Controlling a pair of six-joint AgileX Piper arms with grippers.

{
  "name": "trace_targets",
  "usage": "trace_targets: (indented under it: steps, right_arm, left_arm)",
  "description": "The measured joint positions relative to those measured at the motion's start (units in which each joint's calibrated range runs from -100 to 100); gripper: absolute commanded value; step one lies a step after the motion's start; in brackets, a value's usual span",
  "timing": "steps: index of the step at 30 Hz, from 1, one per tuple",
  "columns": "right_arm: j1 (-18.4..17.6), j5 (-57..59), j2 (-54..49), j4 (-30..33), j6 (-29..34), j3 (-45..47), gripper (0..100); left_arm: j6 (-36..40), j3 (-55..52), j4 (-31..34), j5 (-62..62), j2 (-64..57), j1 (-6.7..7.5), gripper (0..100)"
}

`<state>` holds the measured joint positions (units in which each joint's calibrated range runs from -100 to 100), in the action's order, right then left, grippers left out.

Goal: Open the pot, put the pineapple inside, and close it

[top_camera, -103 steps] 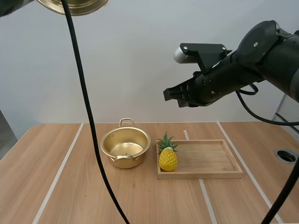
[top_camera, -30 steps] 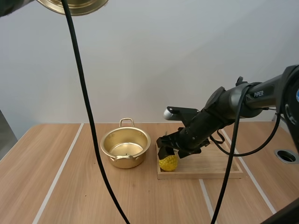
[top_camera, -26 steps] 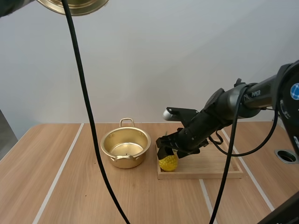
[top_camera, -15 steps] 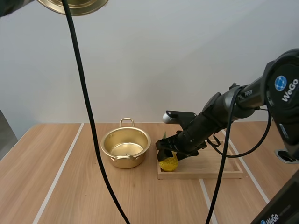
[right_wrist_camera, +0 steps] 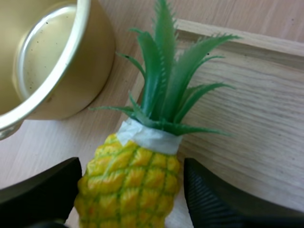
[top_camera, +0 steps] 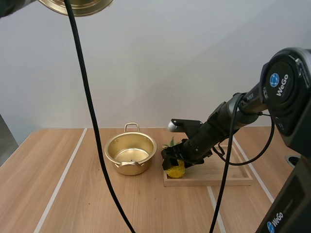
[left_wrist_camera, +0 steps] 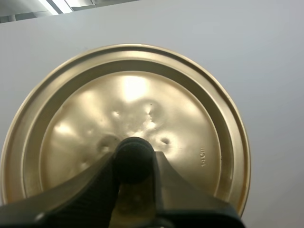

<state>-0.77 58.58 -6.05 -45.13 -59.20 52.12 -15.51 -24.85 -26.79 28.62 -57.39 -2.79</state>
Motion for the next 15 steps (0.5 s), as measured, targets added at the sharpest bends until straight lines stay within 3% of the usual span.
trace_targets:
  steps: [5, 6, 9, 15]
  right_arm:
    - [0.0, -0.4, 2.1, -1.2, -1.4, 0.0, 100]
    - [0.0, -0.6, 2.4, -1.4, -1.7, 0.0, 82]
    - [0.0, -0.9, 2.7, -1.6, -2.0, 0.0, 0]
    - [0.0, -1.1, 2.7, -2.0, -2.0, 0.0, 0]
  left_arm:
    - [0.0, 0.0, 0.0, 0.0, 0.0, 0.0, 0]
    - [0.0, 0.0, 0.0, 0.0, 0.0, 0.0, 0]
    - [0.0, 0.0, 0.0, 0.0, 0.0, 0.0, 0]
    - [0.0, 0.0, 0.0, 0.0, 0.0, 0.0, 0]
